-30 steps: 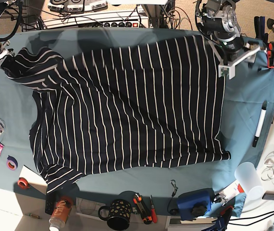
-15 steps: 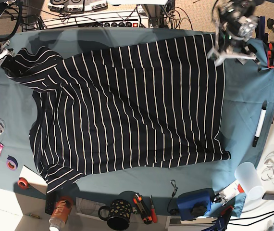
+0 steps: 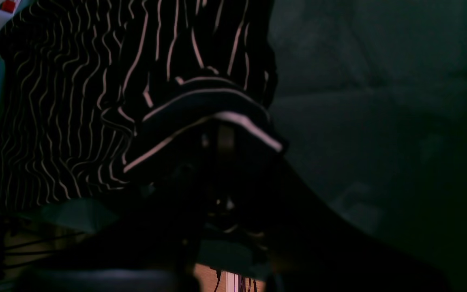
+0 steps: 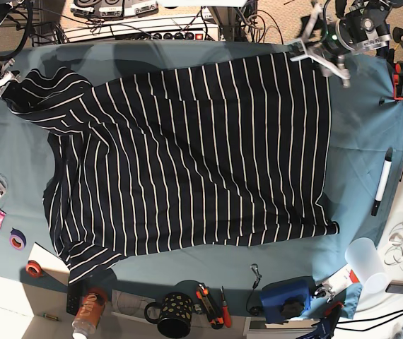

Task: Layout the t-shirt on the table in an organized manner, then fold the t-shirt properly
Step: 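Regrasp the shirt shoulder corner with the left gripper and tug it outward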

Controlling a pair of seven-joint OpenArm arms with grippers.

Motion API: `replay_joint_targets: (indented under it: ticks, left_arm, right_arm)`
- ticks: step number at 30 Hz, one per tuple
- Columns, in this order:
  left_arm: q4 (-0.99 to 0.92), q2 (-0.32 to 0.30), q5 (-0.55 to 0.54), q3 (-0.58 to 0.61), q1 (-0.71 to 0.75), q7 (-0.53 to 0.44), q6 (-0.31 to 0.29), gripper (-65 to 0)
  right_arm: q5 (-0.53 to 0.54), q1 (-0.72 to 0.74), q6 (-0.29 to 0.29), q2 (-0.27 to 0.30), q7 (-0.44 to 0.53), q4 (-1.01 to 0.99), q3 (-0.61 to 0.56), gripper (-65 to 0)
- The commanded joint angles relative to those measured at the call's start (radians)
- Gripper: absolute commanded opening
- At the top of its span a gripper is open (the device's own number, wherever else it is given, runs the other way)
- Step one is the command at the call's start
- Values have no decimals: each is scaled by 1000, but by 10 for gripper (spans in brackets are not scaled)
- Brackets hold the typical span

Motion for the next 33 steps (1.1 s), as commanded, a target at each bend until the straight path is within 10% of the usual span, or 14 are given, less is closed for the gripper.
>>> replay_joint_targets:
  ticks: [1,16,26,33]
  left_arm:
    - [18,-12,17,-5,0,-13,10,-344]
    - [18,-10,100,-5,0,-13,109,-348]
    - [17,-11,142,-5,1,3,187,-583]
    - [17,-11,89,-5,1,19,24,-331]
  right_arm:
    - [26,3,1,27,24,14,8,-650]
    - [26,3,1,27,24,14,8,-650]
    - [26,3,1,27,24,14,8,-650]
    - [26,3,1,27,24,14,8,-650]
